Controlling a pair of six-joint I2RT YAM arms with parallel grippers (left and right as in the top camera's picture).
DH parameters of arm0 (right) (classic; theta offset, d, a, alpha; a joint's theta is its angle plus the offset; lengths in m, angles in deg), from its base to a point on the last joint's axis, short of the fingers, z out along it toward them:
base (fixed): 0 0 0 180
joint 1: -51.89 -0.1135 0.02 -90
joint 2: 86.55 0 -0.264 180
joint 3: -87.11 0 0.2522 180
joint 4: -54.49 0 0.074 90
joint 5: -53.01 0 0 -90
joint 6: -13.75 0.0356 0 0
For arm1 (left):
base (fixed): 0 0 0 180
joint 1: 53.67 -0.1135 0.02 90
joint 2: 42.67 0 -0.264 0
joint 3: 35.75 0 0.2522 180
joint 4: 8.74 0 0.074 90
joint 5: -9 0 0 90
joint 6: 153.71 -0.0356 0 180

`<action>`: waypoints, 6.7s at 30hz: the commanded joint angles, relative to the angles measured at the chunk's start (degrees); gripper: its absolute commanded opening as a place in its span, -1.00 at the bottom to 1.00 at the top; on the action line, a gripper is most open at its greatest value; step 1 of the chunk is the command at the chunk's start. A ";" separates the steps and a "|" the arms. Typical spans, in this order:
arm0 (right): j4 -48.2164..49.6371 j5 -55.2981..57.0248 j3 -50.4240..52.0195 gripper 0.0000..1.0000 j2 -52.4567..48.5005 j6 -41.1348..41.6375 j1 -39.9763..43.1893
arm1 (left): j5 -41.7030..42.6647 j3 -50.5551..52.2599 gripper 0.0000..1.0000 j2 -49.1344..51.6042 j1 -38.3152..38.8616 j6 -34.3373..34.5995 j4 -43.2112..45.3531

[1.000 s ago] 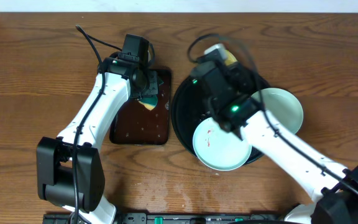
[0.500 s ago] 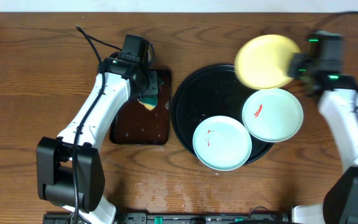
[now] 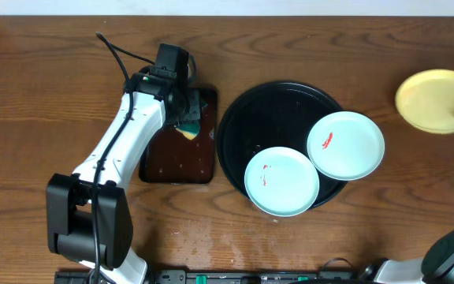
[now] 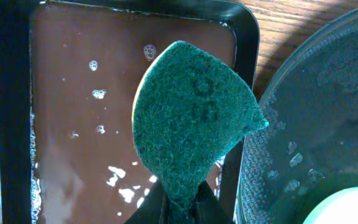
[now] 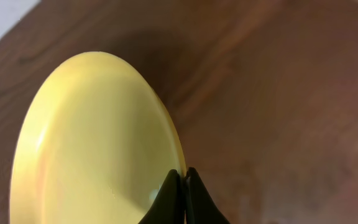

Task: Clean dirty plates on tray and stack at the side
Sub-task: 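Carry the yellow plate right and set it on the table, then move the right gripper to the rim of the right pale green plate, then slide the pale green plate up to the top of the black tray, then move the sponge with the left gripper onto the pale green plate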

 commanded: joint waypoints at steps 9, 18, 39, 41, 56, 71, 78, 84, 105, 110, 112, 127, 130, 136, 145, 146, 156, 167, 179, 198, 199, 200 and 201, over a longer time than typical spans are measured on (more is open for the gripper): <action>0.15 -0.74 2.73 -0.98 -5.75 -2.36 4.87 | -0.48 -0.33 -0.85 0.61 -0.09 -0.90 -0.15; 0.81 -0.63 2.75 -0.98 -15.23 -2.54 4.87 | -0.48 -0.33 -0.85 0.61 -0.09 -0.90 -0.15; -22.16 -5.07 -7.17 0.02 1.62 0.96 -9.44 | -0.48 -0.33 -0.85 0.61 -0.09 -0.90 -0.13; -26.91 -3.65 -7.17 -0.09 2.62 0.94 -13.99 | -0.48 -0.33 -0.85 0.61 -0.09 -0.90 -0.15; -32.26 18.86 1.70 -0.20 2.60 11.21 -34.23 | -0.48 0.48 -0.85 0.63 -0.09 -0.87 -0.15; -18.43 10.03 14.12 -0.47 2.60 10.08 -26.10 | -0.48 3.10 -0.83 0.63 -0.09 -0.87 0.74; -13.09 5.51 16.63 -0.52 2.60 7.76 -26.12 | -0.48 3.10 -0.83 0.63 -0.09 -0.87 1.16; -12.94 5.64 16.87 -0.54 2.60 7.72 -26.12 | -0.48 3.10 -0.82 0.63 -0.09 -0.90 1.22; -6.82 3.89 14.71 -0.98 2.75 7.74 -26.12 | -0.48 3.10 -0.82 0.63 -0.09 -0.87 2.05; 2.27 -5.09 14.73 -0.98 2.69 4.48 -26.58 | -0.48 3.10 -0.82 0.63 -0.09 -0.87 2.10; 5.09 -7.30 14.73 -0.98 2.60 2.10 -27.61 | -0.48 3.10 -0.82 0.63 -0.09 -0.87 2.23; 18.21 -6.60 14.73 -0.98 -6.73 -8.55 -37.05 | -0.48 3.10 -0.82 0.63 -0.04 -0.90 2.86; 18.38 -6.62 14.73 -0.98 -8.41 -8.57 -37.05 | -0.48 3.10 -0.82 0.63 -0.04 -0.90 2.93; 18.18 -6.62 14.73 -0.98 -10.03 -8.55 -37.07 | -0.48 3.10 -0.83 0.63 -0.04 -0.90 3.98; 17.99 -5.11 14.73 -0.98 -10.03 -10.10 -37.05 | -0.48 3.08 -0.85 0.63 -0.02 -0.92 6.54; 17.97 -5.11 14.73 -0.98 -10.03 -10.10 -37.05 | -0.50 2.93 -0.85 0.59 -0.04 -0.92 6.99; 17.84 -5.11 14.73 -0.98 -10.03 -10.10 -37.07 | -1.40 -1.68 -0.85 0.50 -0.04 -0.90 8.28; 17.70 -5.11 14.73 -0.98 -10.03 -10.10 -37.05 | -6.91 -2.47 -0.86 0.50 0.28 -0.37 12.79; 17.66 -5.11 14.73 -0.98 -10.03 -10.08 -37.07 | -6.97 -6.23 -0.86 0.52 3.65 1.46 10.19; 17.51 -5.16 15.37 -0.92 -10.14 -10.05 -37.16 | -6.91 -6.25 -0.85 1.53 16.13 1.51 18.38; 17.51 -5.14 15.37 -0.90 -10.14 -10.05 -37.16 | -6.91 -6.25 -0.85 1.53 16.28 1.66 18.34; 17.51 -5.16 15.37 -0.85 -10.14 -10.05 -37.16 | -6.88 -6.25 -0.85 1.53 16.39 2.01 18.34; 17.51 -5.14 15.37 -0.69 -10.14 -10.05 -37.16 | -6.88 -6.23 -0.85 1.55 16.52 2.58 18.34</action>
